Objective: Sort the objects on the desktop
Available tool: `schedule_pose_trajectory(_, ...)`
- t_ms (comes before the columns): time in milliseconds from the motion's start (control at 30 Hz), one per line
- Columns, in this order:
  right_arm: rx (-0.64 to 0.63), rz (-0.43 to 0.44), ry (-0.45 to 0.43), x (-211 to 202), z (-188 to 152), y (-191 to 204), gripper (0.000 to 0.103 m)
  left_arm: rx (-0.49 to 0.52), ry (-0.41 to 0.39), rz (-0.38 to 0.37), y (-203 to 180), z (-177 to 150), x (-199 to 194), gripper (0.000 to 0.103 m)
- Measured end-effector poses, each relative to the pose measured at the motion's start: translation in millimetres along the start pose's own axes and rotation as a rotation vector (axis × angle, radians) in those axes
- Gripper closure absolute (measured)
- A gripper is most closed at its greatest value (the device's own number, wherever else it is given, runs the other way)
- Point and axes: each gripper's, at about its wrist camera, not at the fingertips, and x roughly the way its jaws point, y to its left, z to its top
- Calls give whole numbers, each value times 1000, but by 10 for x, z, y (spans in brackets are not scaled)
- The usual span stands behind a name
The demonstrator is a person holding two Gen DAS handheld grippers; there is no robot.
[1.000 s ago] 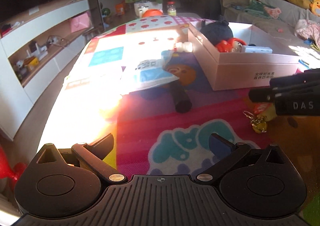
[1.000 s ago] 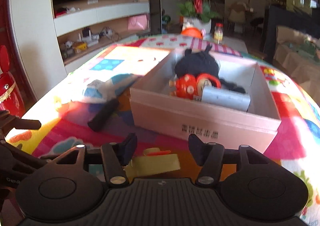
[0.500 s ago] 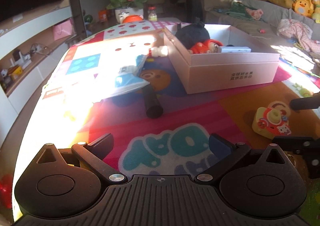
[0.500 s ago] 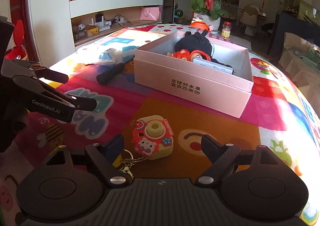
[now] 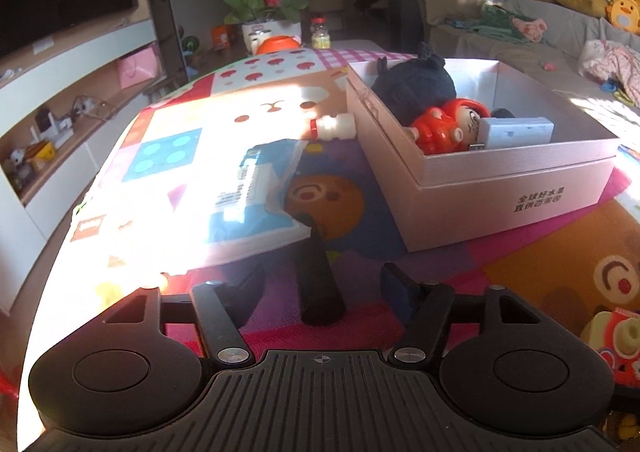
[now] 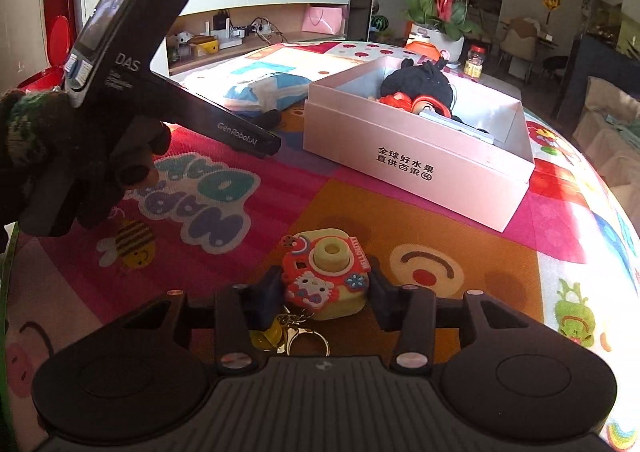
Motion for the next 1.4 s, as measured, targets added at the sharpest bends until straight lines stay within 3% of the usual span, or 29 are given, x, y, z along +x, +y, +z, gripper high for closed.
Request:
schedule_pose_trajectory(67, -5, -9, 8, -32, 6, -12, 58, 27, -20, -21, -31, -47, -50, 59)
schedule_pose_trajectory(100, -8, -13, 12, -43, 5, -18, 58, 47, -29, -32, -55, -78, -91, 70)
schedule_pose_trajectory(133, -8, -16, 15, -44, 10, -21, 58, 68, -38, -55, -85, -125, -154, 72)
schedule_pose_trajectory(200, -7, -21, 23, -35, 16, -19, 58, 90, -41, -120, -137, -223, -306, 72)
schedule_pose_trajectory(333, -13, -25, 20, -26, -1, 11, 58, 98, -18, -317, -188, -431, -629, 69)
schedule_pose_trajectory(367, -12, -27, 18, -23, -9, 17, 58, 109, -17, -333, -201, -481, -693, 67)
schedule_pose_trajectory(500, -4, -37, 19, -12, -36, 21, 58, 193, -43, -230, -209, -626, -798, 46)
schedule_pose_trajectory(600, -11, -41, 6, -41, -65, 37, 54, 190, -46, -135, -83, -623, -753, 34)
schedule_pose_trajectory(700, -11, -49, 0, -48, -91, 47, 53, 155, -65, -20, 71, -522, -691, 33)
schedule_pose_trajectory(733, -9, -51, 0, -42, -94, 42, 53, 120, -66, -50, 130, -466, -692, 32)
schedule_pose_trajectory(800, 0, -49, -1, -37, -104, 22, 53, 53, -57, -184, 182, -381, -716, 24)
schedule_pose_trajectory(867, 8, -42, -3, -39, -110, 3, 52, 49, -56, -313, 104, -324, -706, 16)
schedule_pose_trajectory(933, 15, -36, -9, -36, -116, -8, 52, 84, -47, -367, -63, -273, -616, 12)
schedule_pose_trajectory(1067, 29, -11, -49, -27, -108, 4, 52, 97, -1, -384, -349, -153, -378, 11)
schedule_pose_trajectory(1200, 17, -13, -30, -21, -130, -23, 57, 128, 8, -360, -557, -79, -318, 11)
schedule_pose_trajectory(1333, 12, -78, -15, -131, -199, -131, 57, 165, 15, -361, -670, -61, -303, 12)
schedule_pose_trajectory(1400, 34, -100, 0, -175, -237, -212, 57, 177, 28, -358, -714, -82, -267, 18)
